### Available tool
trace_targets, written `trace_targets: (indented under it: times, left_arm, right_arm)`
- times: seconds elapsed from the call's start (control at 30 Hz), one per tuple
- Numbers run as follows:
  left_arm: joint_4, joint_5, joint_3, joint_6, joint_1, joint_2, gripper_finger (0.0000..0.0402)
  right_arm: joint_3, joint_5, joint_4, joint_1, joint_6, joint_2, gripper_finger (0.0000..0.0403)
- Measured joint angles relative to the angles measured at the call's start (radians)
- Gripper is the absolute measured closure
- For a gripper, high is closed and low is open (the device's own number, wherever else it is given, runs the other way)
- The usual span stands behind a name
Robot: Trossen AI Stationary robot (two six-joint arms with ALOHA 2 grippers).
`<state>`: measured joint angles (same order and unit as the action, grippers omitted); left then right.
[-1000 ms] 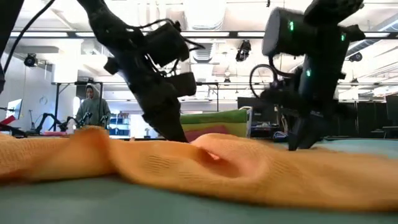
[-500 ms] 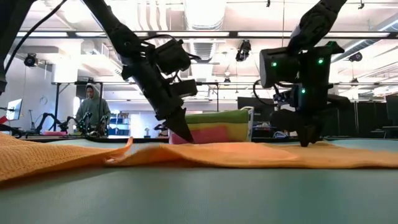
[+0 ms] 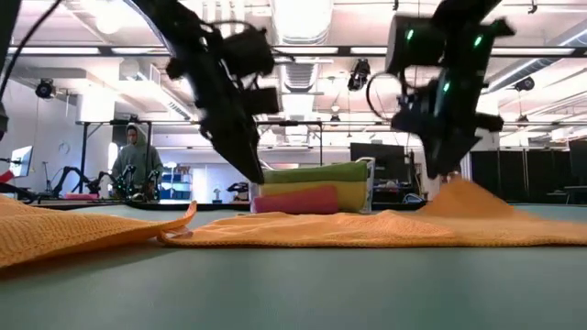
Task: Fold microfiber towels
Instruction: Fold the right orange microfiber towel
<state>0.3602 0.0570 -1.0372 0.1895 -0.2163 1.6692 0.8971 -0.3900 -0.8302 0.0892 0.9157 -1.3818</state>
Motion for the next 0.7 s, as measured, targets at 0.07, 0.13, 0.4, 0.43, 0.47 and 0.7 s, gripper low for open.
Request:
trace_targets:
  times: [0.07,0.13,0.4,0.43,0.47,0.7]
  left_arm:
    - [0.018,0.0,0.008,0.0,0.027,-0.039,0.0238]
    - [0.026,0.001,0.018,-0.018,0.059,-0.076,0.0238]
    - [-0.003,-0.004,0.025,-0.078,0.22,-0.13,0.0238]
    - [-0.007,-0.004,0.026,-0.078,0.242,-0.13,0.0238]
    - [-0.013,-0.004,0.029,-0.078,0.262,-0.13,0.0238]
    - [-0.023,-0.068,0.029,-0.079,0.368,-0.127,0.0238]
  right_arm:
    - [0.01,0.001,-0.021,-0.036,0.0,0.037,0.0286]
    - [0.017,0.001,-0.036,-0.067,0.002,0.08,0.0286]
    - [0.019,0.038,-0.032,-0.229,-0.004,0.242,0.0286]
    - [0.019,0.058,-0.031,-0.249,-0.004,0.254,0.0286]
    - [0.019,0.084,-0.031,-0.265,-0.004,0.266,0.0286]
    - [0.019,0.199,-0.03,-0.348,-0.066,0.285,0.0286]
